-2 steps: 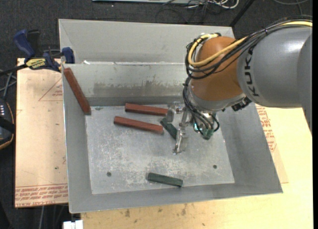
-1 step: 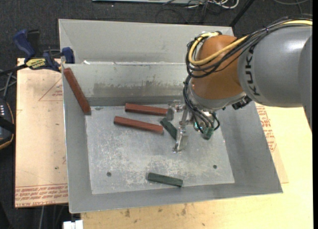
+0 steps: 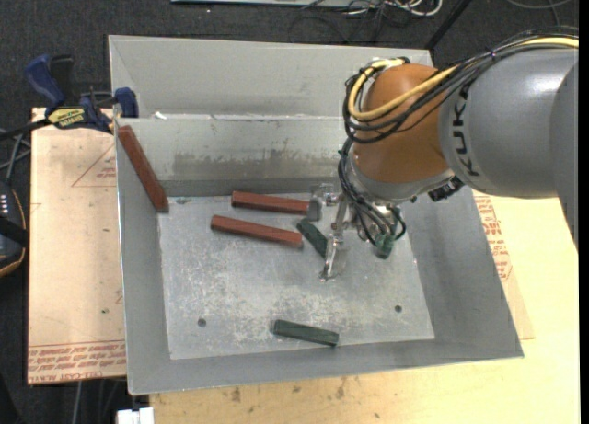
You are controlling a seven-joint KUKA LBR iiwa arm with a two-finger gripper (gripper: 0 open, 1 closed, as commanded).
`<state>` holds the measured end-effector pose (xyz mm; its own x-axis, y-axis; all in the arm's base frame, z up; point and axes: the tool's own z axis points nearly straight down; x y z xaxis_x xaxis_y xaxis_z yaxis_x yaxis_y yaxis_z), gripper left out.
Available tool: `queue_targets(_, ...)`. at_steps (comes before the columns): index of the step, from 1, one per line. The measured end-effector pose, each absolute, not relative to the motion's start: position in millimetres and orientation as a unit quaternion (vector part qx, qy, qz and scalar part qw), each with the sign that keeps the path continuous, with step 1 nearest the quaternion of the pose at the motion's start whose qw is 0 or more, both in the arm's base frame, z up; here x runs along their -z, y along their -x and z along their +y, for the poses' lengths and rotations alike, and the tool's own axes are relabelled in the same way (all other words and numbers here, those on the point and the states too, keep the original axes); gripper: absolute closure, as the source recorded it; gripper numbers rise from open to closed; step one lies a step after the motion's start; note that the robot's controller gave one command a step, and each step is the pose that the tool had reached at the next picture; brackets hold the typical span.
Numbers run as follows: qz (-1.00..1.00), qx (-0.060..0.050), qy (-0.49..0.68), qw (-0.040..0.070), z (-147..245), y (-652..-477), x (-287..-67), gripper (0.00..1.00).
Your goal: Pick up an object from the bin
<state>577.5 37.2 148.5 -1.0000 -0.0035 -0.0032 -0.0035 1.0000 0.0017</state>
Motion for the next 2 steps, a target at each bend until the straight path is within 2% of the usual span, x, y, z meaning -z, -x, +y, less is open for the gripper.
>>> queue_targets(1, 1.000, 0.000, 0.028, -0.003, 34.3, -588.8, -123.7, 0.00)
queue_targets(2, 1.000, -0.001, 0.007, 0.003, 33.8, -619.6, -72.6, 1.00)
